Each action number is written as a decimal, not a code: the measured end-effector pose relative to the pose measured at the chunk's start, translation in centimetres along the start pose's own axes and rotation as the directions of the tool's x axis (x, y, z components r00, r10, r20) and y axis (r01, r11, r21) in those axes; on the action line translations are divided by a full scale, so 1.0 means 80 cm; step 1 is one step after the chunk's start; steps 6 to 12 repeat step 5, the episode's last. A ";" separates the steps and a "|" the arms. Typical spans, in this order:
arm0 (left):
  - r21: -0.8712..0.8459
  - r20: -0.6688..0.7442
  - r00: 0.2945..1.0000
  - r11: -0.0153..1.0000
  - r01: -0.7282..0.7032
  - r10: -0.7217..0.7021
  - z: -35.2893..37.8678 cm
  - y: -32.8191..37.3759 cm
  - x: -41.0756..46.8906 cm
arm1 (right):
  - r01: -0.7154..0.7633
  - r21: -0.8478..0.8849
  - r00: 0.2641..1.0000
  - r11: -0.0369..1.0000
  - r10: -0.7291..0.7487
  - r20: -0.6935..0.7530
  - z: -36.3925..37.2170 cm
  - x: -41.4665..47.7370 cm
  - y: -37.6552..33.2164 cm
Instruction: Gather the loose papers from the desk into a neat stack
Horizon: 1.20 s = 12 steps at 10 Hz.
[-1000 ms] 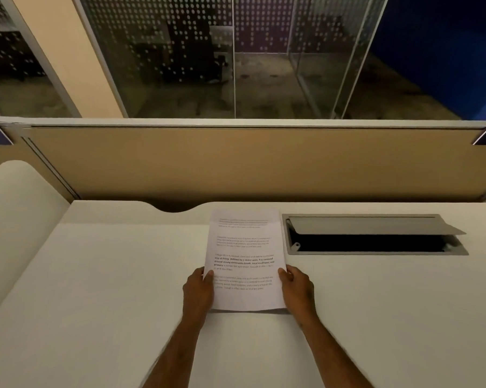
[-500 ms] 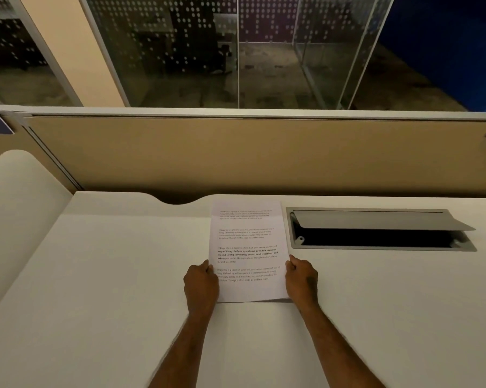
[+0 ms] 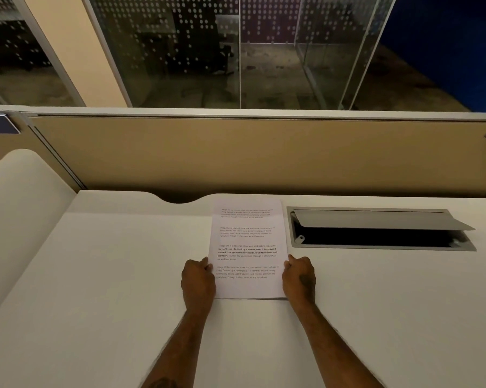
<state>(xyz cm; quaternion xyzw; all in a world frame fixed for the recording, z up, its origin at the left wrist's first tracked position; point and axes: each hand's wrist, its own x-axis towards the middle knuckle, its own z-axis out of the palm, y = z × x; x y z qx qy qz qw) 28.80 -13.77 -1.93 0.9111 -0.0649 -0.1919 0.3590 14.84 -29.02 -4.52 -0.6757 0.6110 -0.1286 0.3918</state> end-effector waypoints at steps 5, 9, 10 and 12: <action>-0.010 0.006 0.994 0.994 -0.111 0.111 -0.023 -0.015 -0.021 | 0.137 -0.217 0.988 0.967 -0.148 -0.035 -0.020 -0.046 -0.005; -0.010 0.006 0.994 0.994 -0.111 0.111 -0.023 -0.015 -0.021 | 0.137 -0.217 0.988 0.967 -0.148 -0.035 -0.020 -0.046 -0.005; -0.010 0.006 0.994 0.994 -0.111 0.111 -0.023 -0.015 -0.021 | 0.137 -0.217 0.988 0.967 -0.148 -0.035 -0.020 -0.046 -0.005; -0.010 0.006 0.994 0.994 -0.111 0.111 -0.023 -0.015 -0.021 | 0.137 -0.217 0.988 0.967 -0.148 -0.035 -0.020 -0.046 -0.005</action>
